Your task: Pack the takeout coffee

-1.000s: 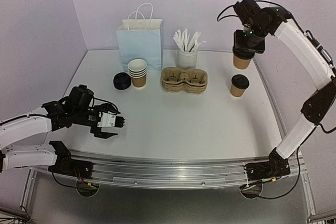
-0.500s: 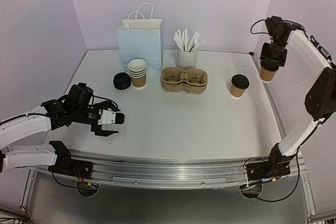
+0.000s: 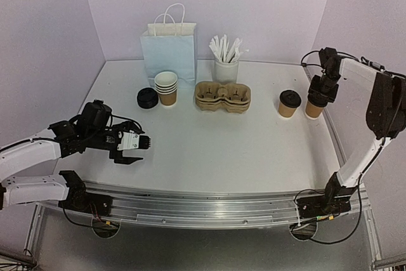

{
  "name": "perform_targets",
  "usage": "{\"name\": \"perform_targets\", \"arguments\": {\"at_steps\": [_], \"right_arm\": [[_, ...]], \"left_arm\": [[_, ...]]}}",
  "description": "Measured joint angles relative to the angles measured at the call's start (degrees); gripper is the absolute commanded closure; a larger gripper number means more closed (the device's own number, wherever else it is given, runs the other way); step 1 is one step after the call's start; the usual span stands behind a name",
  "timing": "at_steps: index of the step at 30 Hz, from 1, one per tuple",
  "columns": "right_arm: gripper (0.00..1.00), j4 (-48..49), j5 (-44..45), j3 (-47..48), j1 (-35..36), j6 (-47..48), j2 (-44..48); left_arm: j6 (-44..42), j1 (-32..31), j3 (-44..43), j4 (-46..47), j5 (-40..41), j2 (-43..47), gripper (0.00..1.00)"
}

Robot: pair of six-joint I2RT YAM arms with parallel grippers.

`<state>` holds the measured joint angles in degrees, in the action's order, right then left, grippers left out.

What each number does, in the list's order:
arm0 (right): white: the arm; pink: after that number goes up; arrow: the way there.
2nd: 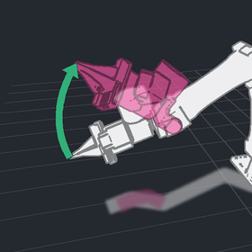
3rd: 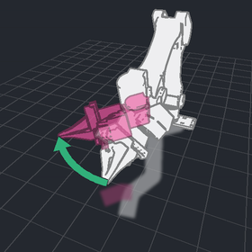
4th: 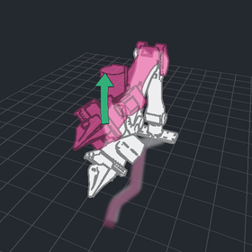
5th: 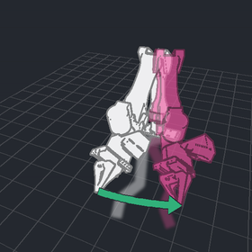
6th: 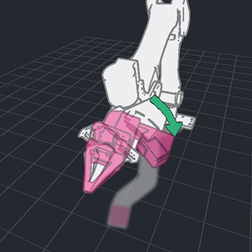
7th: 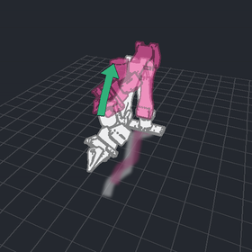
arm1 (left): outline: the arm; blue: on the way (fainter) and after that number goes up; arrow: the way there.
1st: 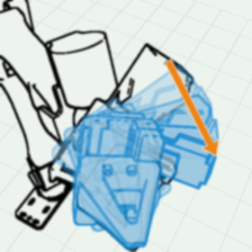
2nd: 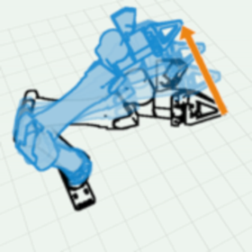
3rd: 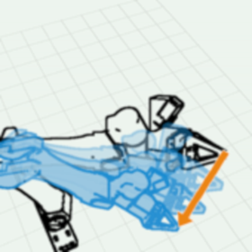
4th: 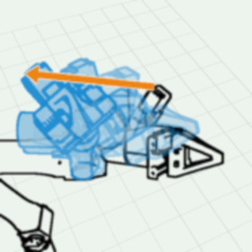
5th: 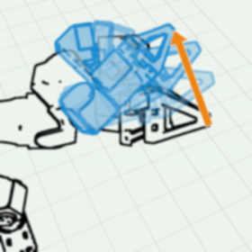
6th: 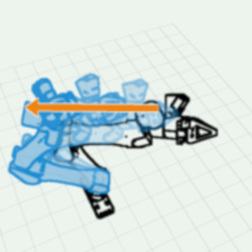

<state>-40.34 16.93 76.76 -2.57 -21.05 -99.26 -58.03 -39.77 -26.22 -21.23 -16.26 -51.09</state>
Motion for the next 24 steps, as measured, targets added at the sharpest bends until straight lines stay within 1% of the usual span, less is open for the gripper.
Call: {"name": "perform_targets", "arguments": {"at_steps": [4, 7, 10, 11, 13, 15, 17, 24], "right_arm": [[0.69, 2.9, -1.0, 0.0, 0.0, 0.2, -2.2], [0.57, 3.9, -1.6, -0.1, 0.0, 0.2, -2.5], [0.48, 4.7, -1.8, -0.4, 0.0, 0.2, -2.5], [0.44, 5.0, -1.8, -0.5, 0.0, 0.2, -2.5], [0.29, 5.3, -1.8, -0.6, 0.0, 0.2, -2.5], [0.18, 5.3, -2.0, -0.7, 0.0, 0.5, -2.5], [0.15, 5.0, -2.2, -0.6, 0.0, 0.8, -2.5], [0.11, 1.3, -2.6, 1.8, 0.0, 2.3, -2.3]], "left_arm": [[0.0, 0.0, 0.0, 0.0, 0.1, -0.3, 0.18], [0.0, 0.0, 0.0, 0.0, 0.1, -0.4, 0.18], [0.0, 0.0, 0.0, 0.0, 0.2, -0.4, 0.17], [0.0, 0.0, 0.0, 0.0, 0.3, -0.5, 0.18], [0.0, 0.0, 0.0, 0.0, 0.4, -0.6, 0.18], [-0.1, 0.0, 0.0, 0.1, 0.5, -0.8, 0.18], [-0.1, 0.0, 0.0, 0.1, 0.5, -0.9, 0.18], [-0.1, 0.0, 0.0, 0.1, 0.5, -0.9, 0.18]]}}
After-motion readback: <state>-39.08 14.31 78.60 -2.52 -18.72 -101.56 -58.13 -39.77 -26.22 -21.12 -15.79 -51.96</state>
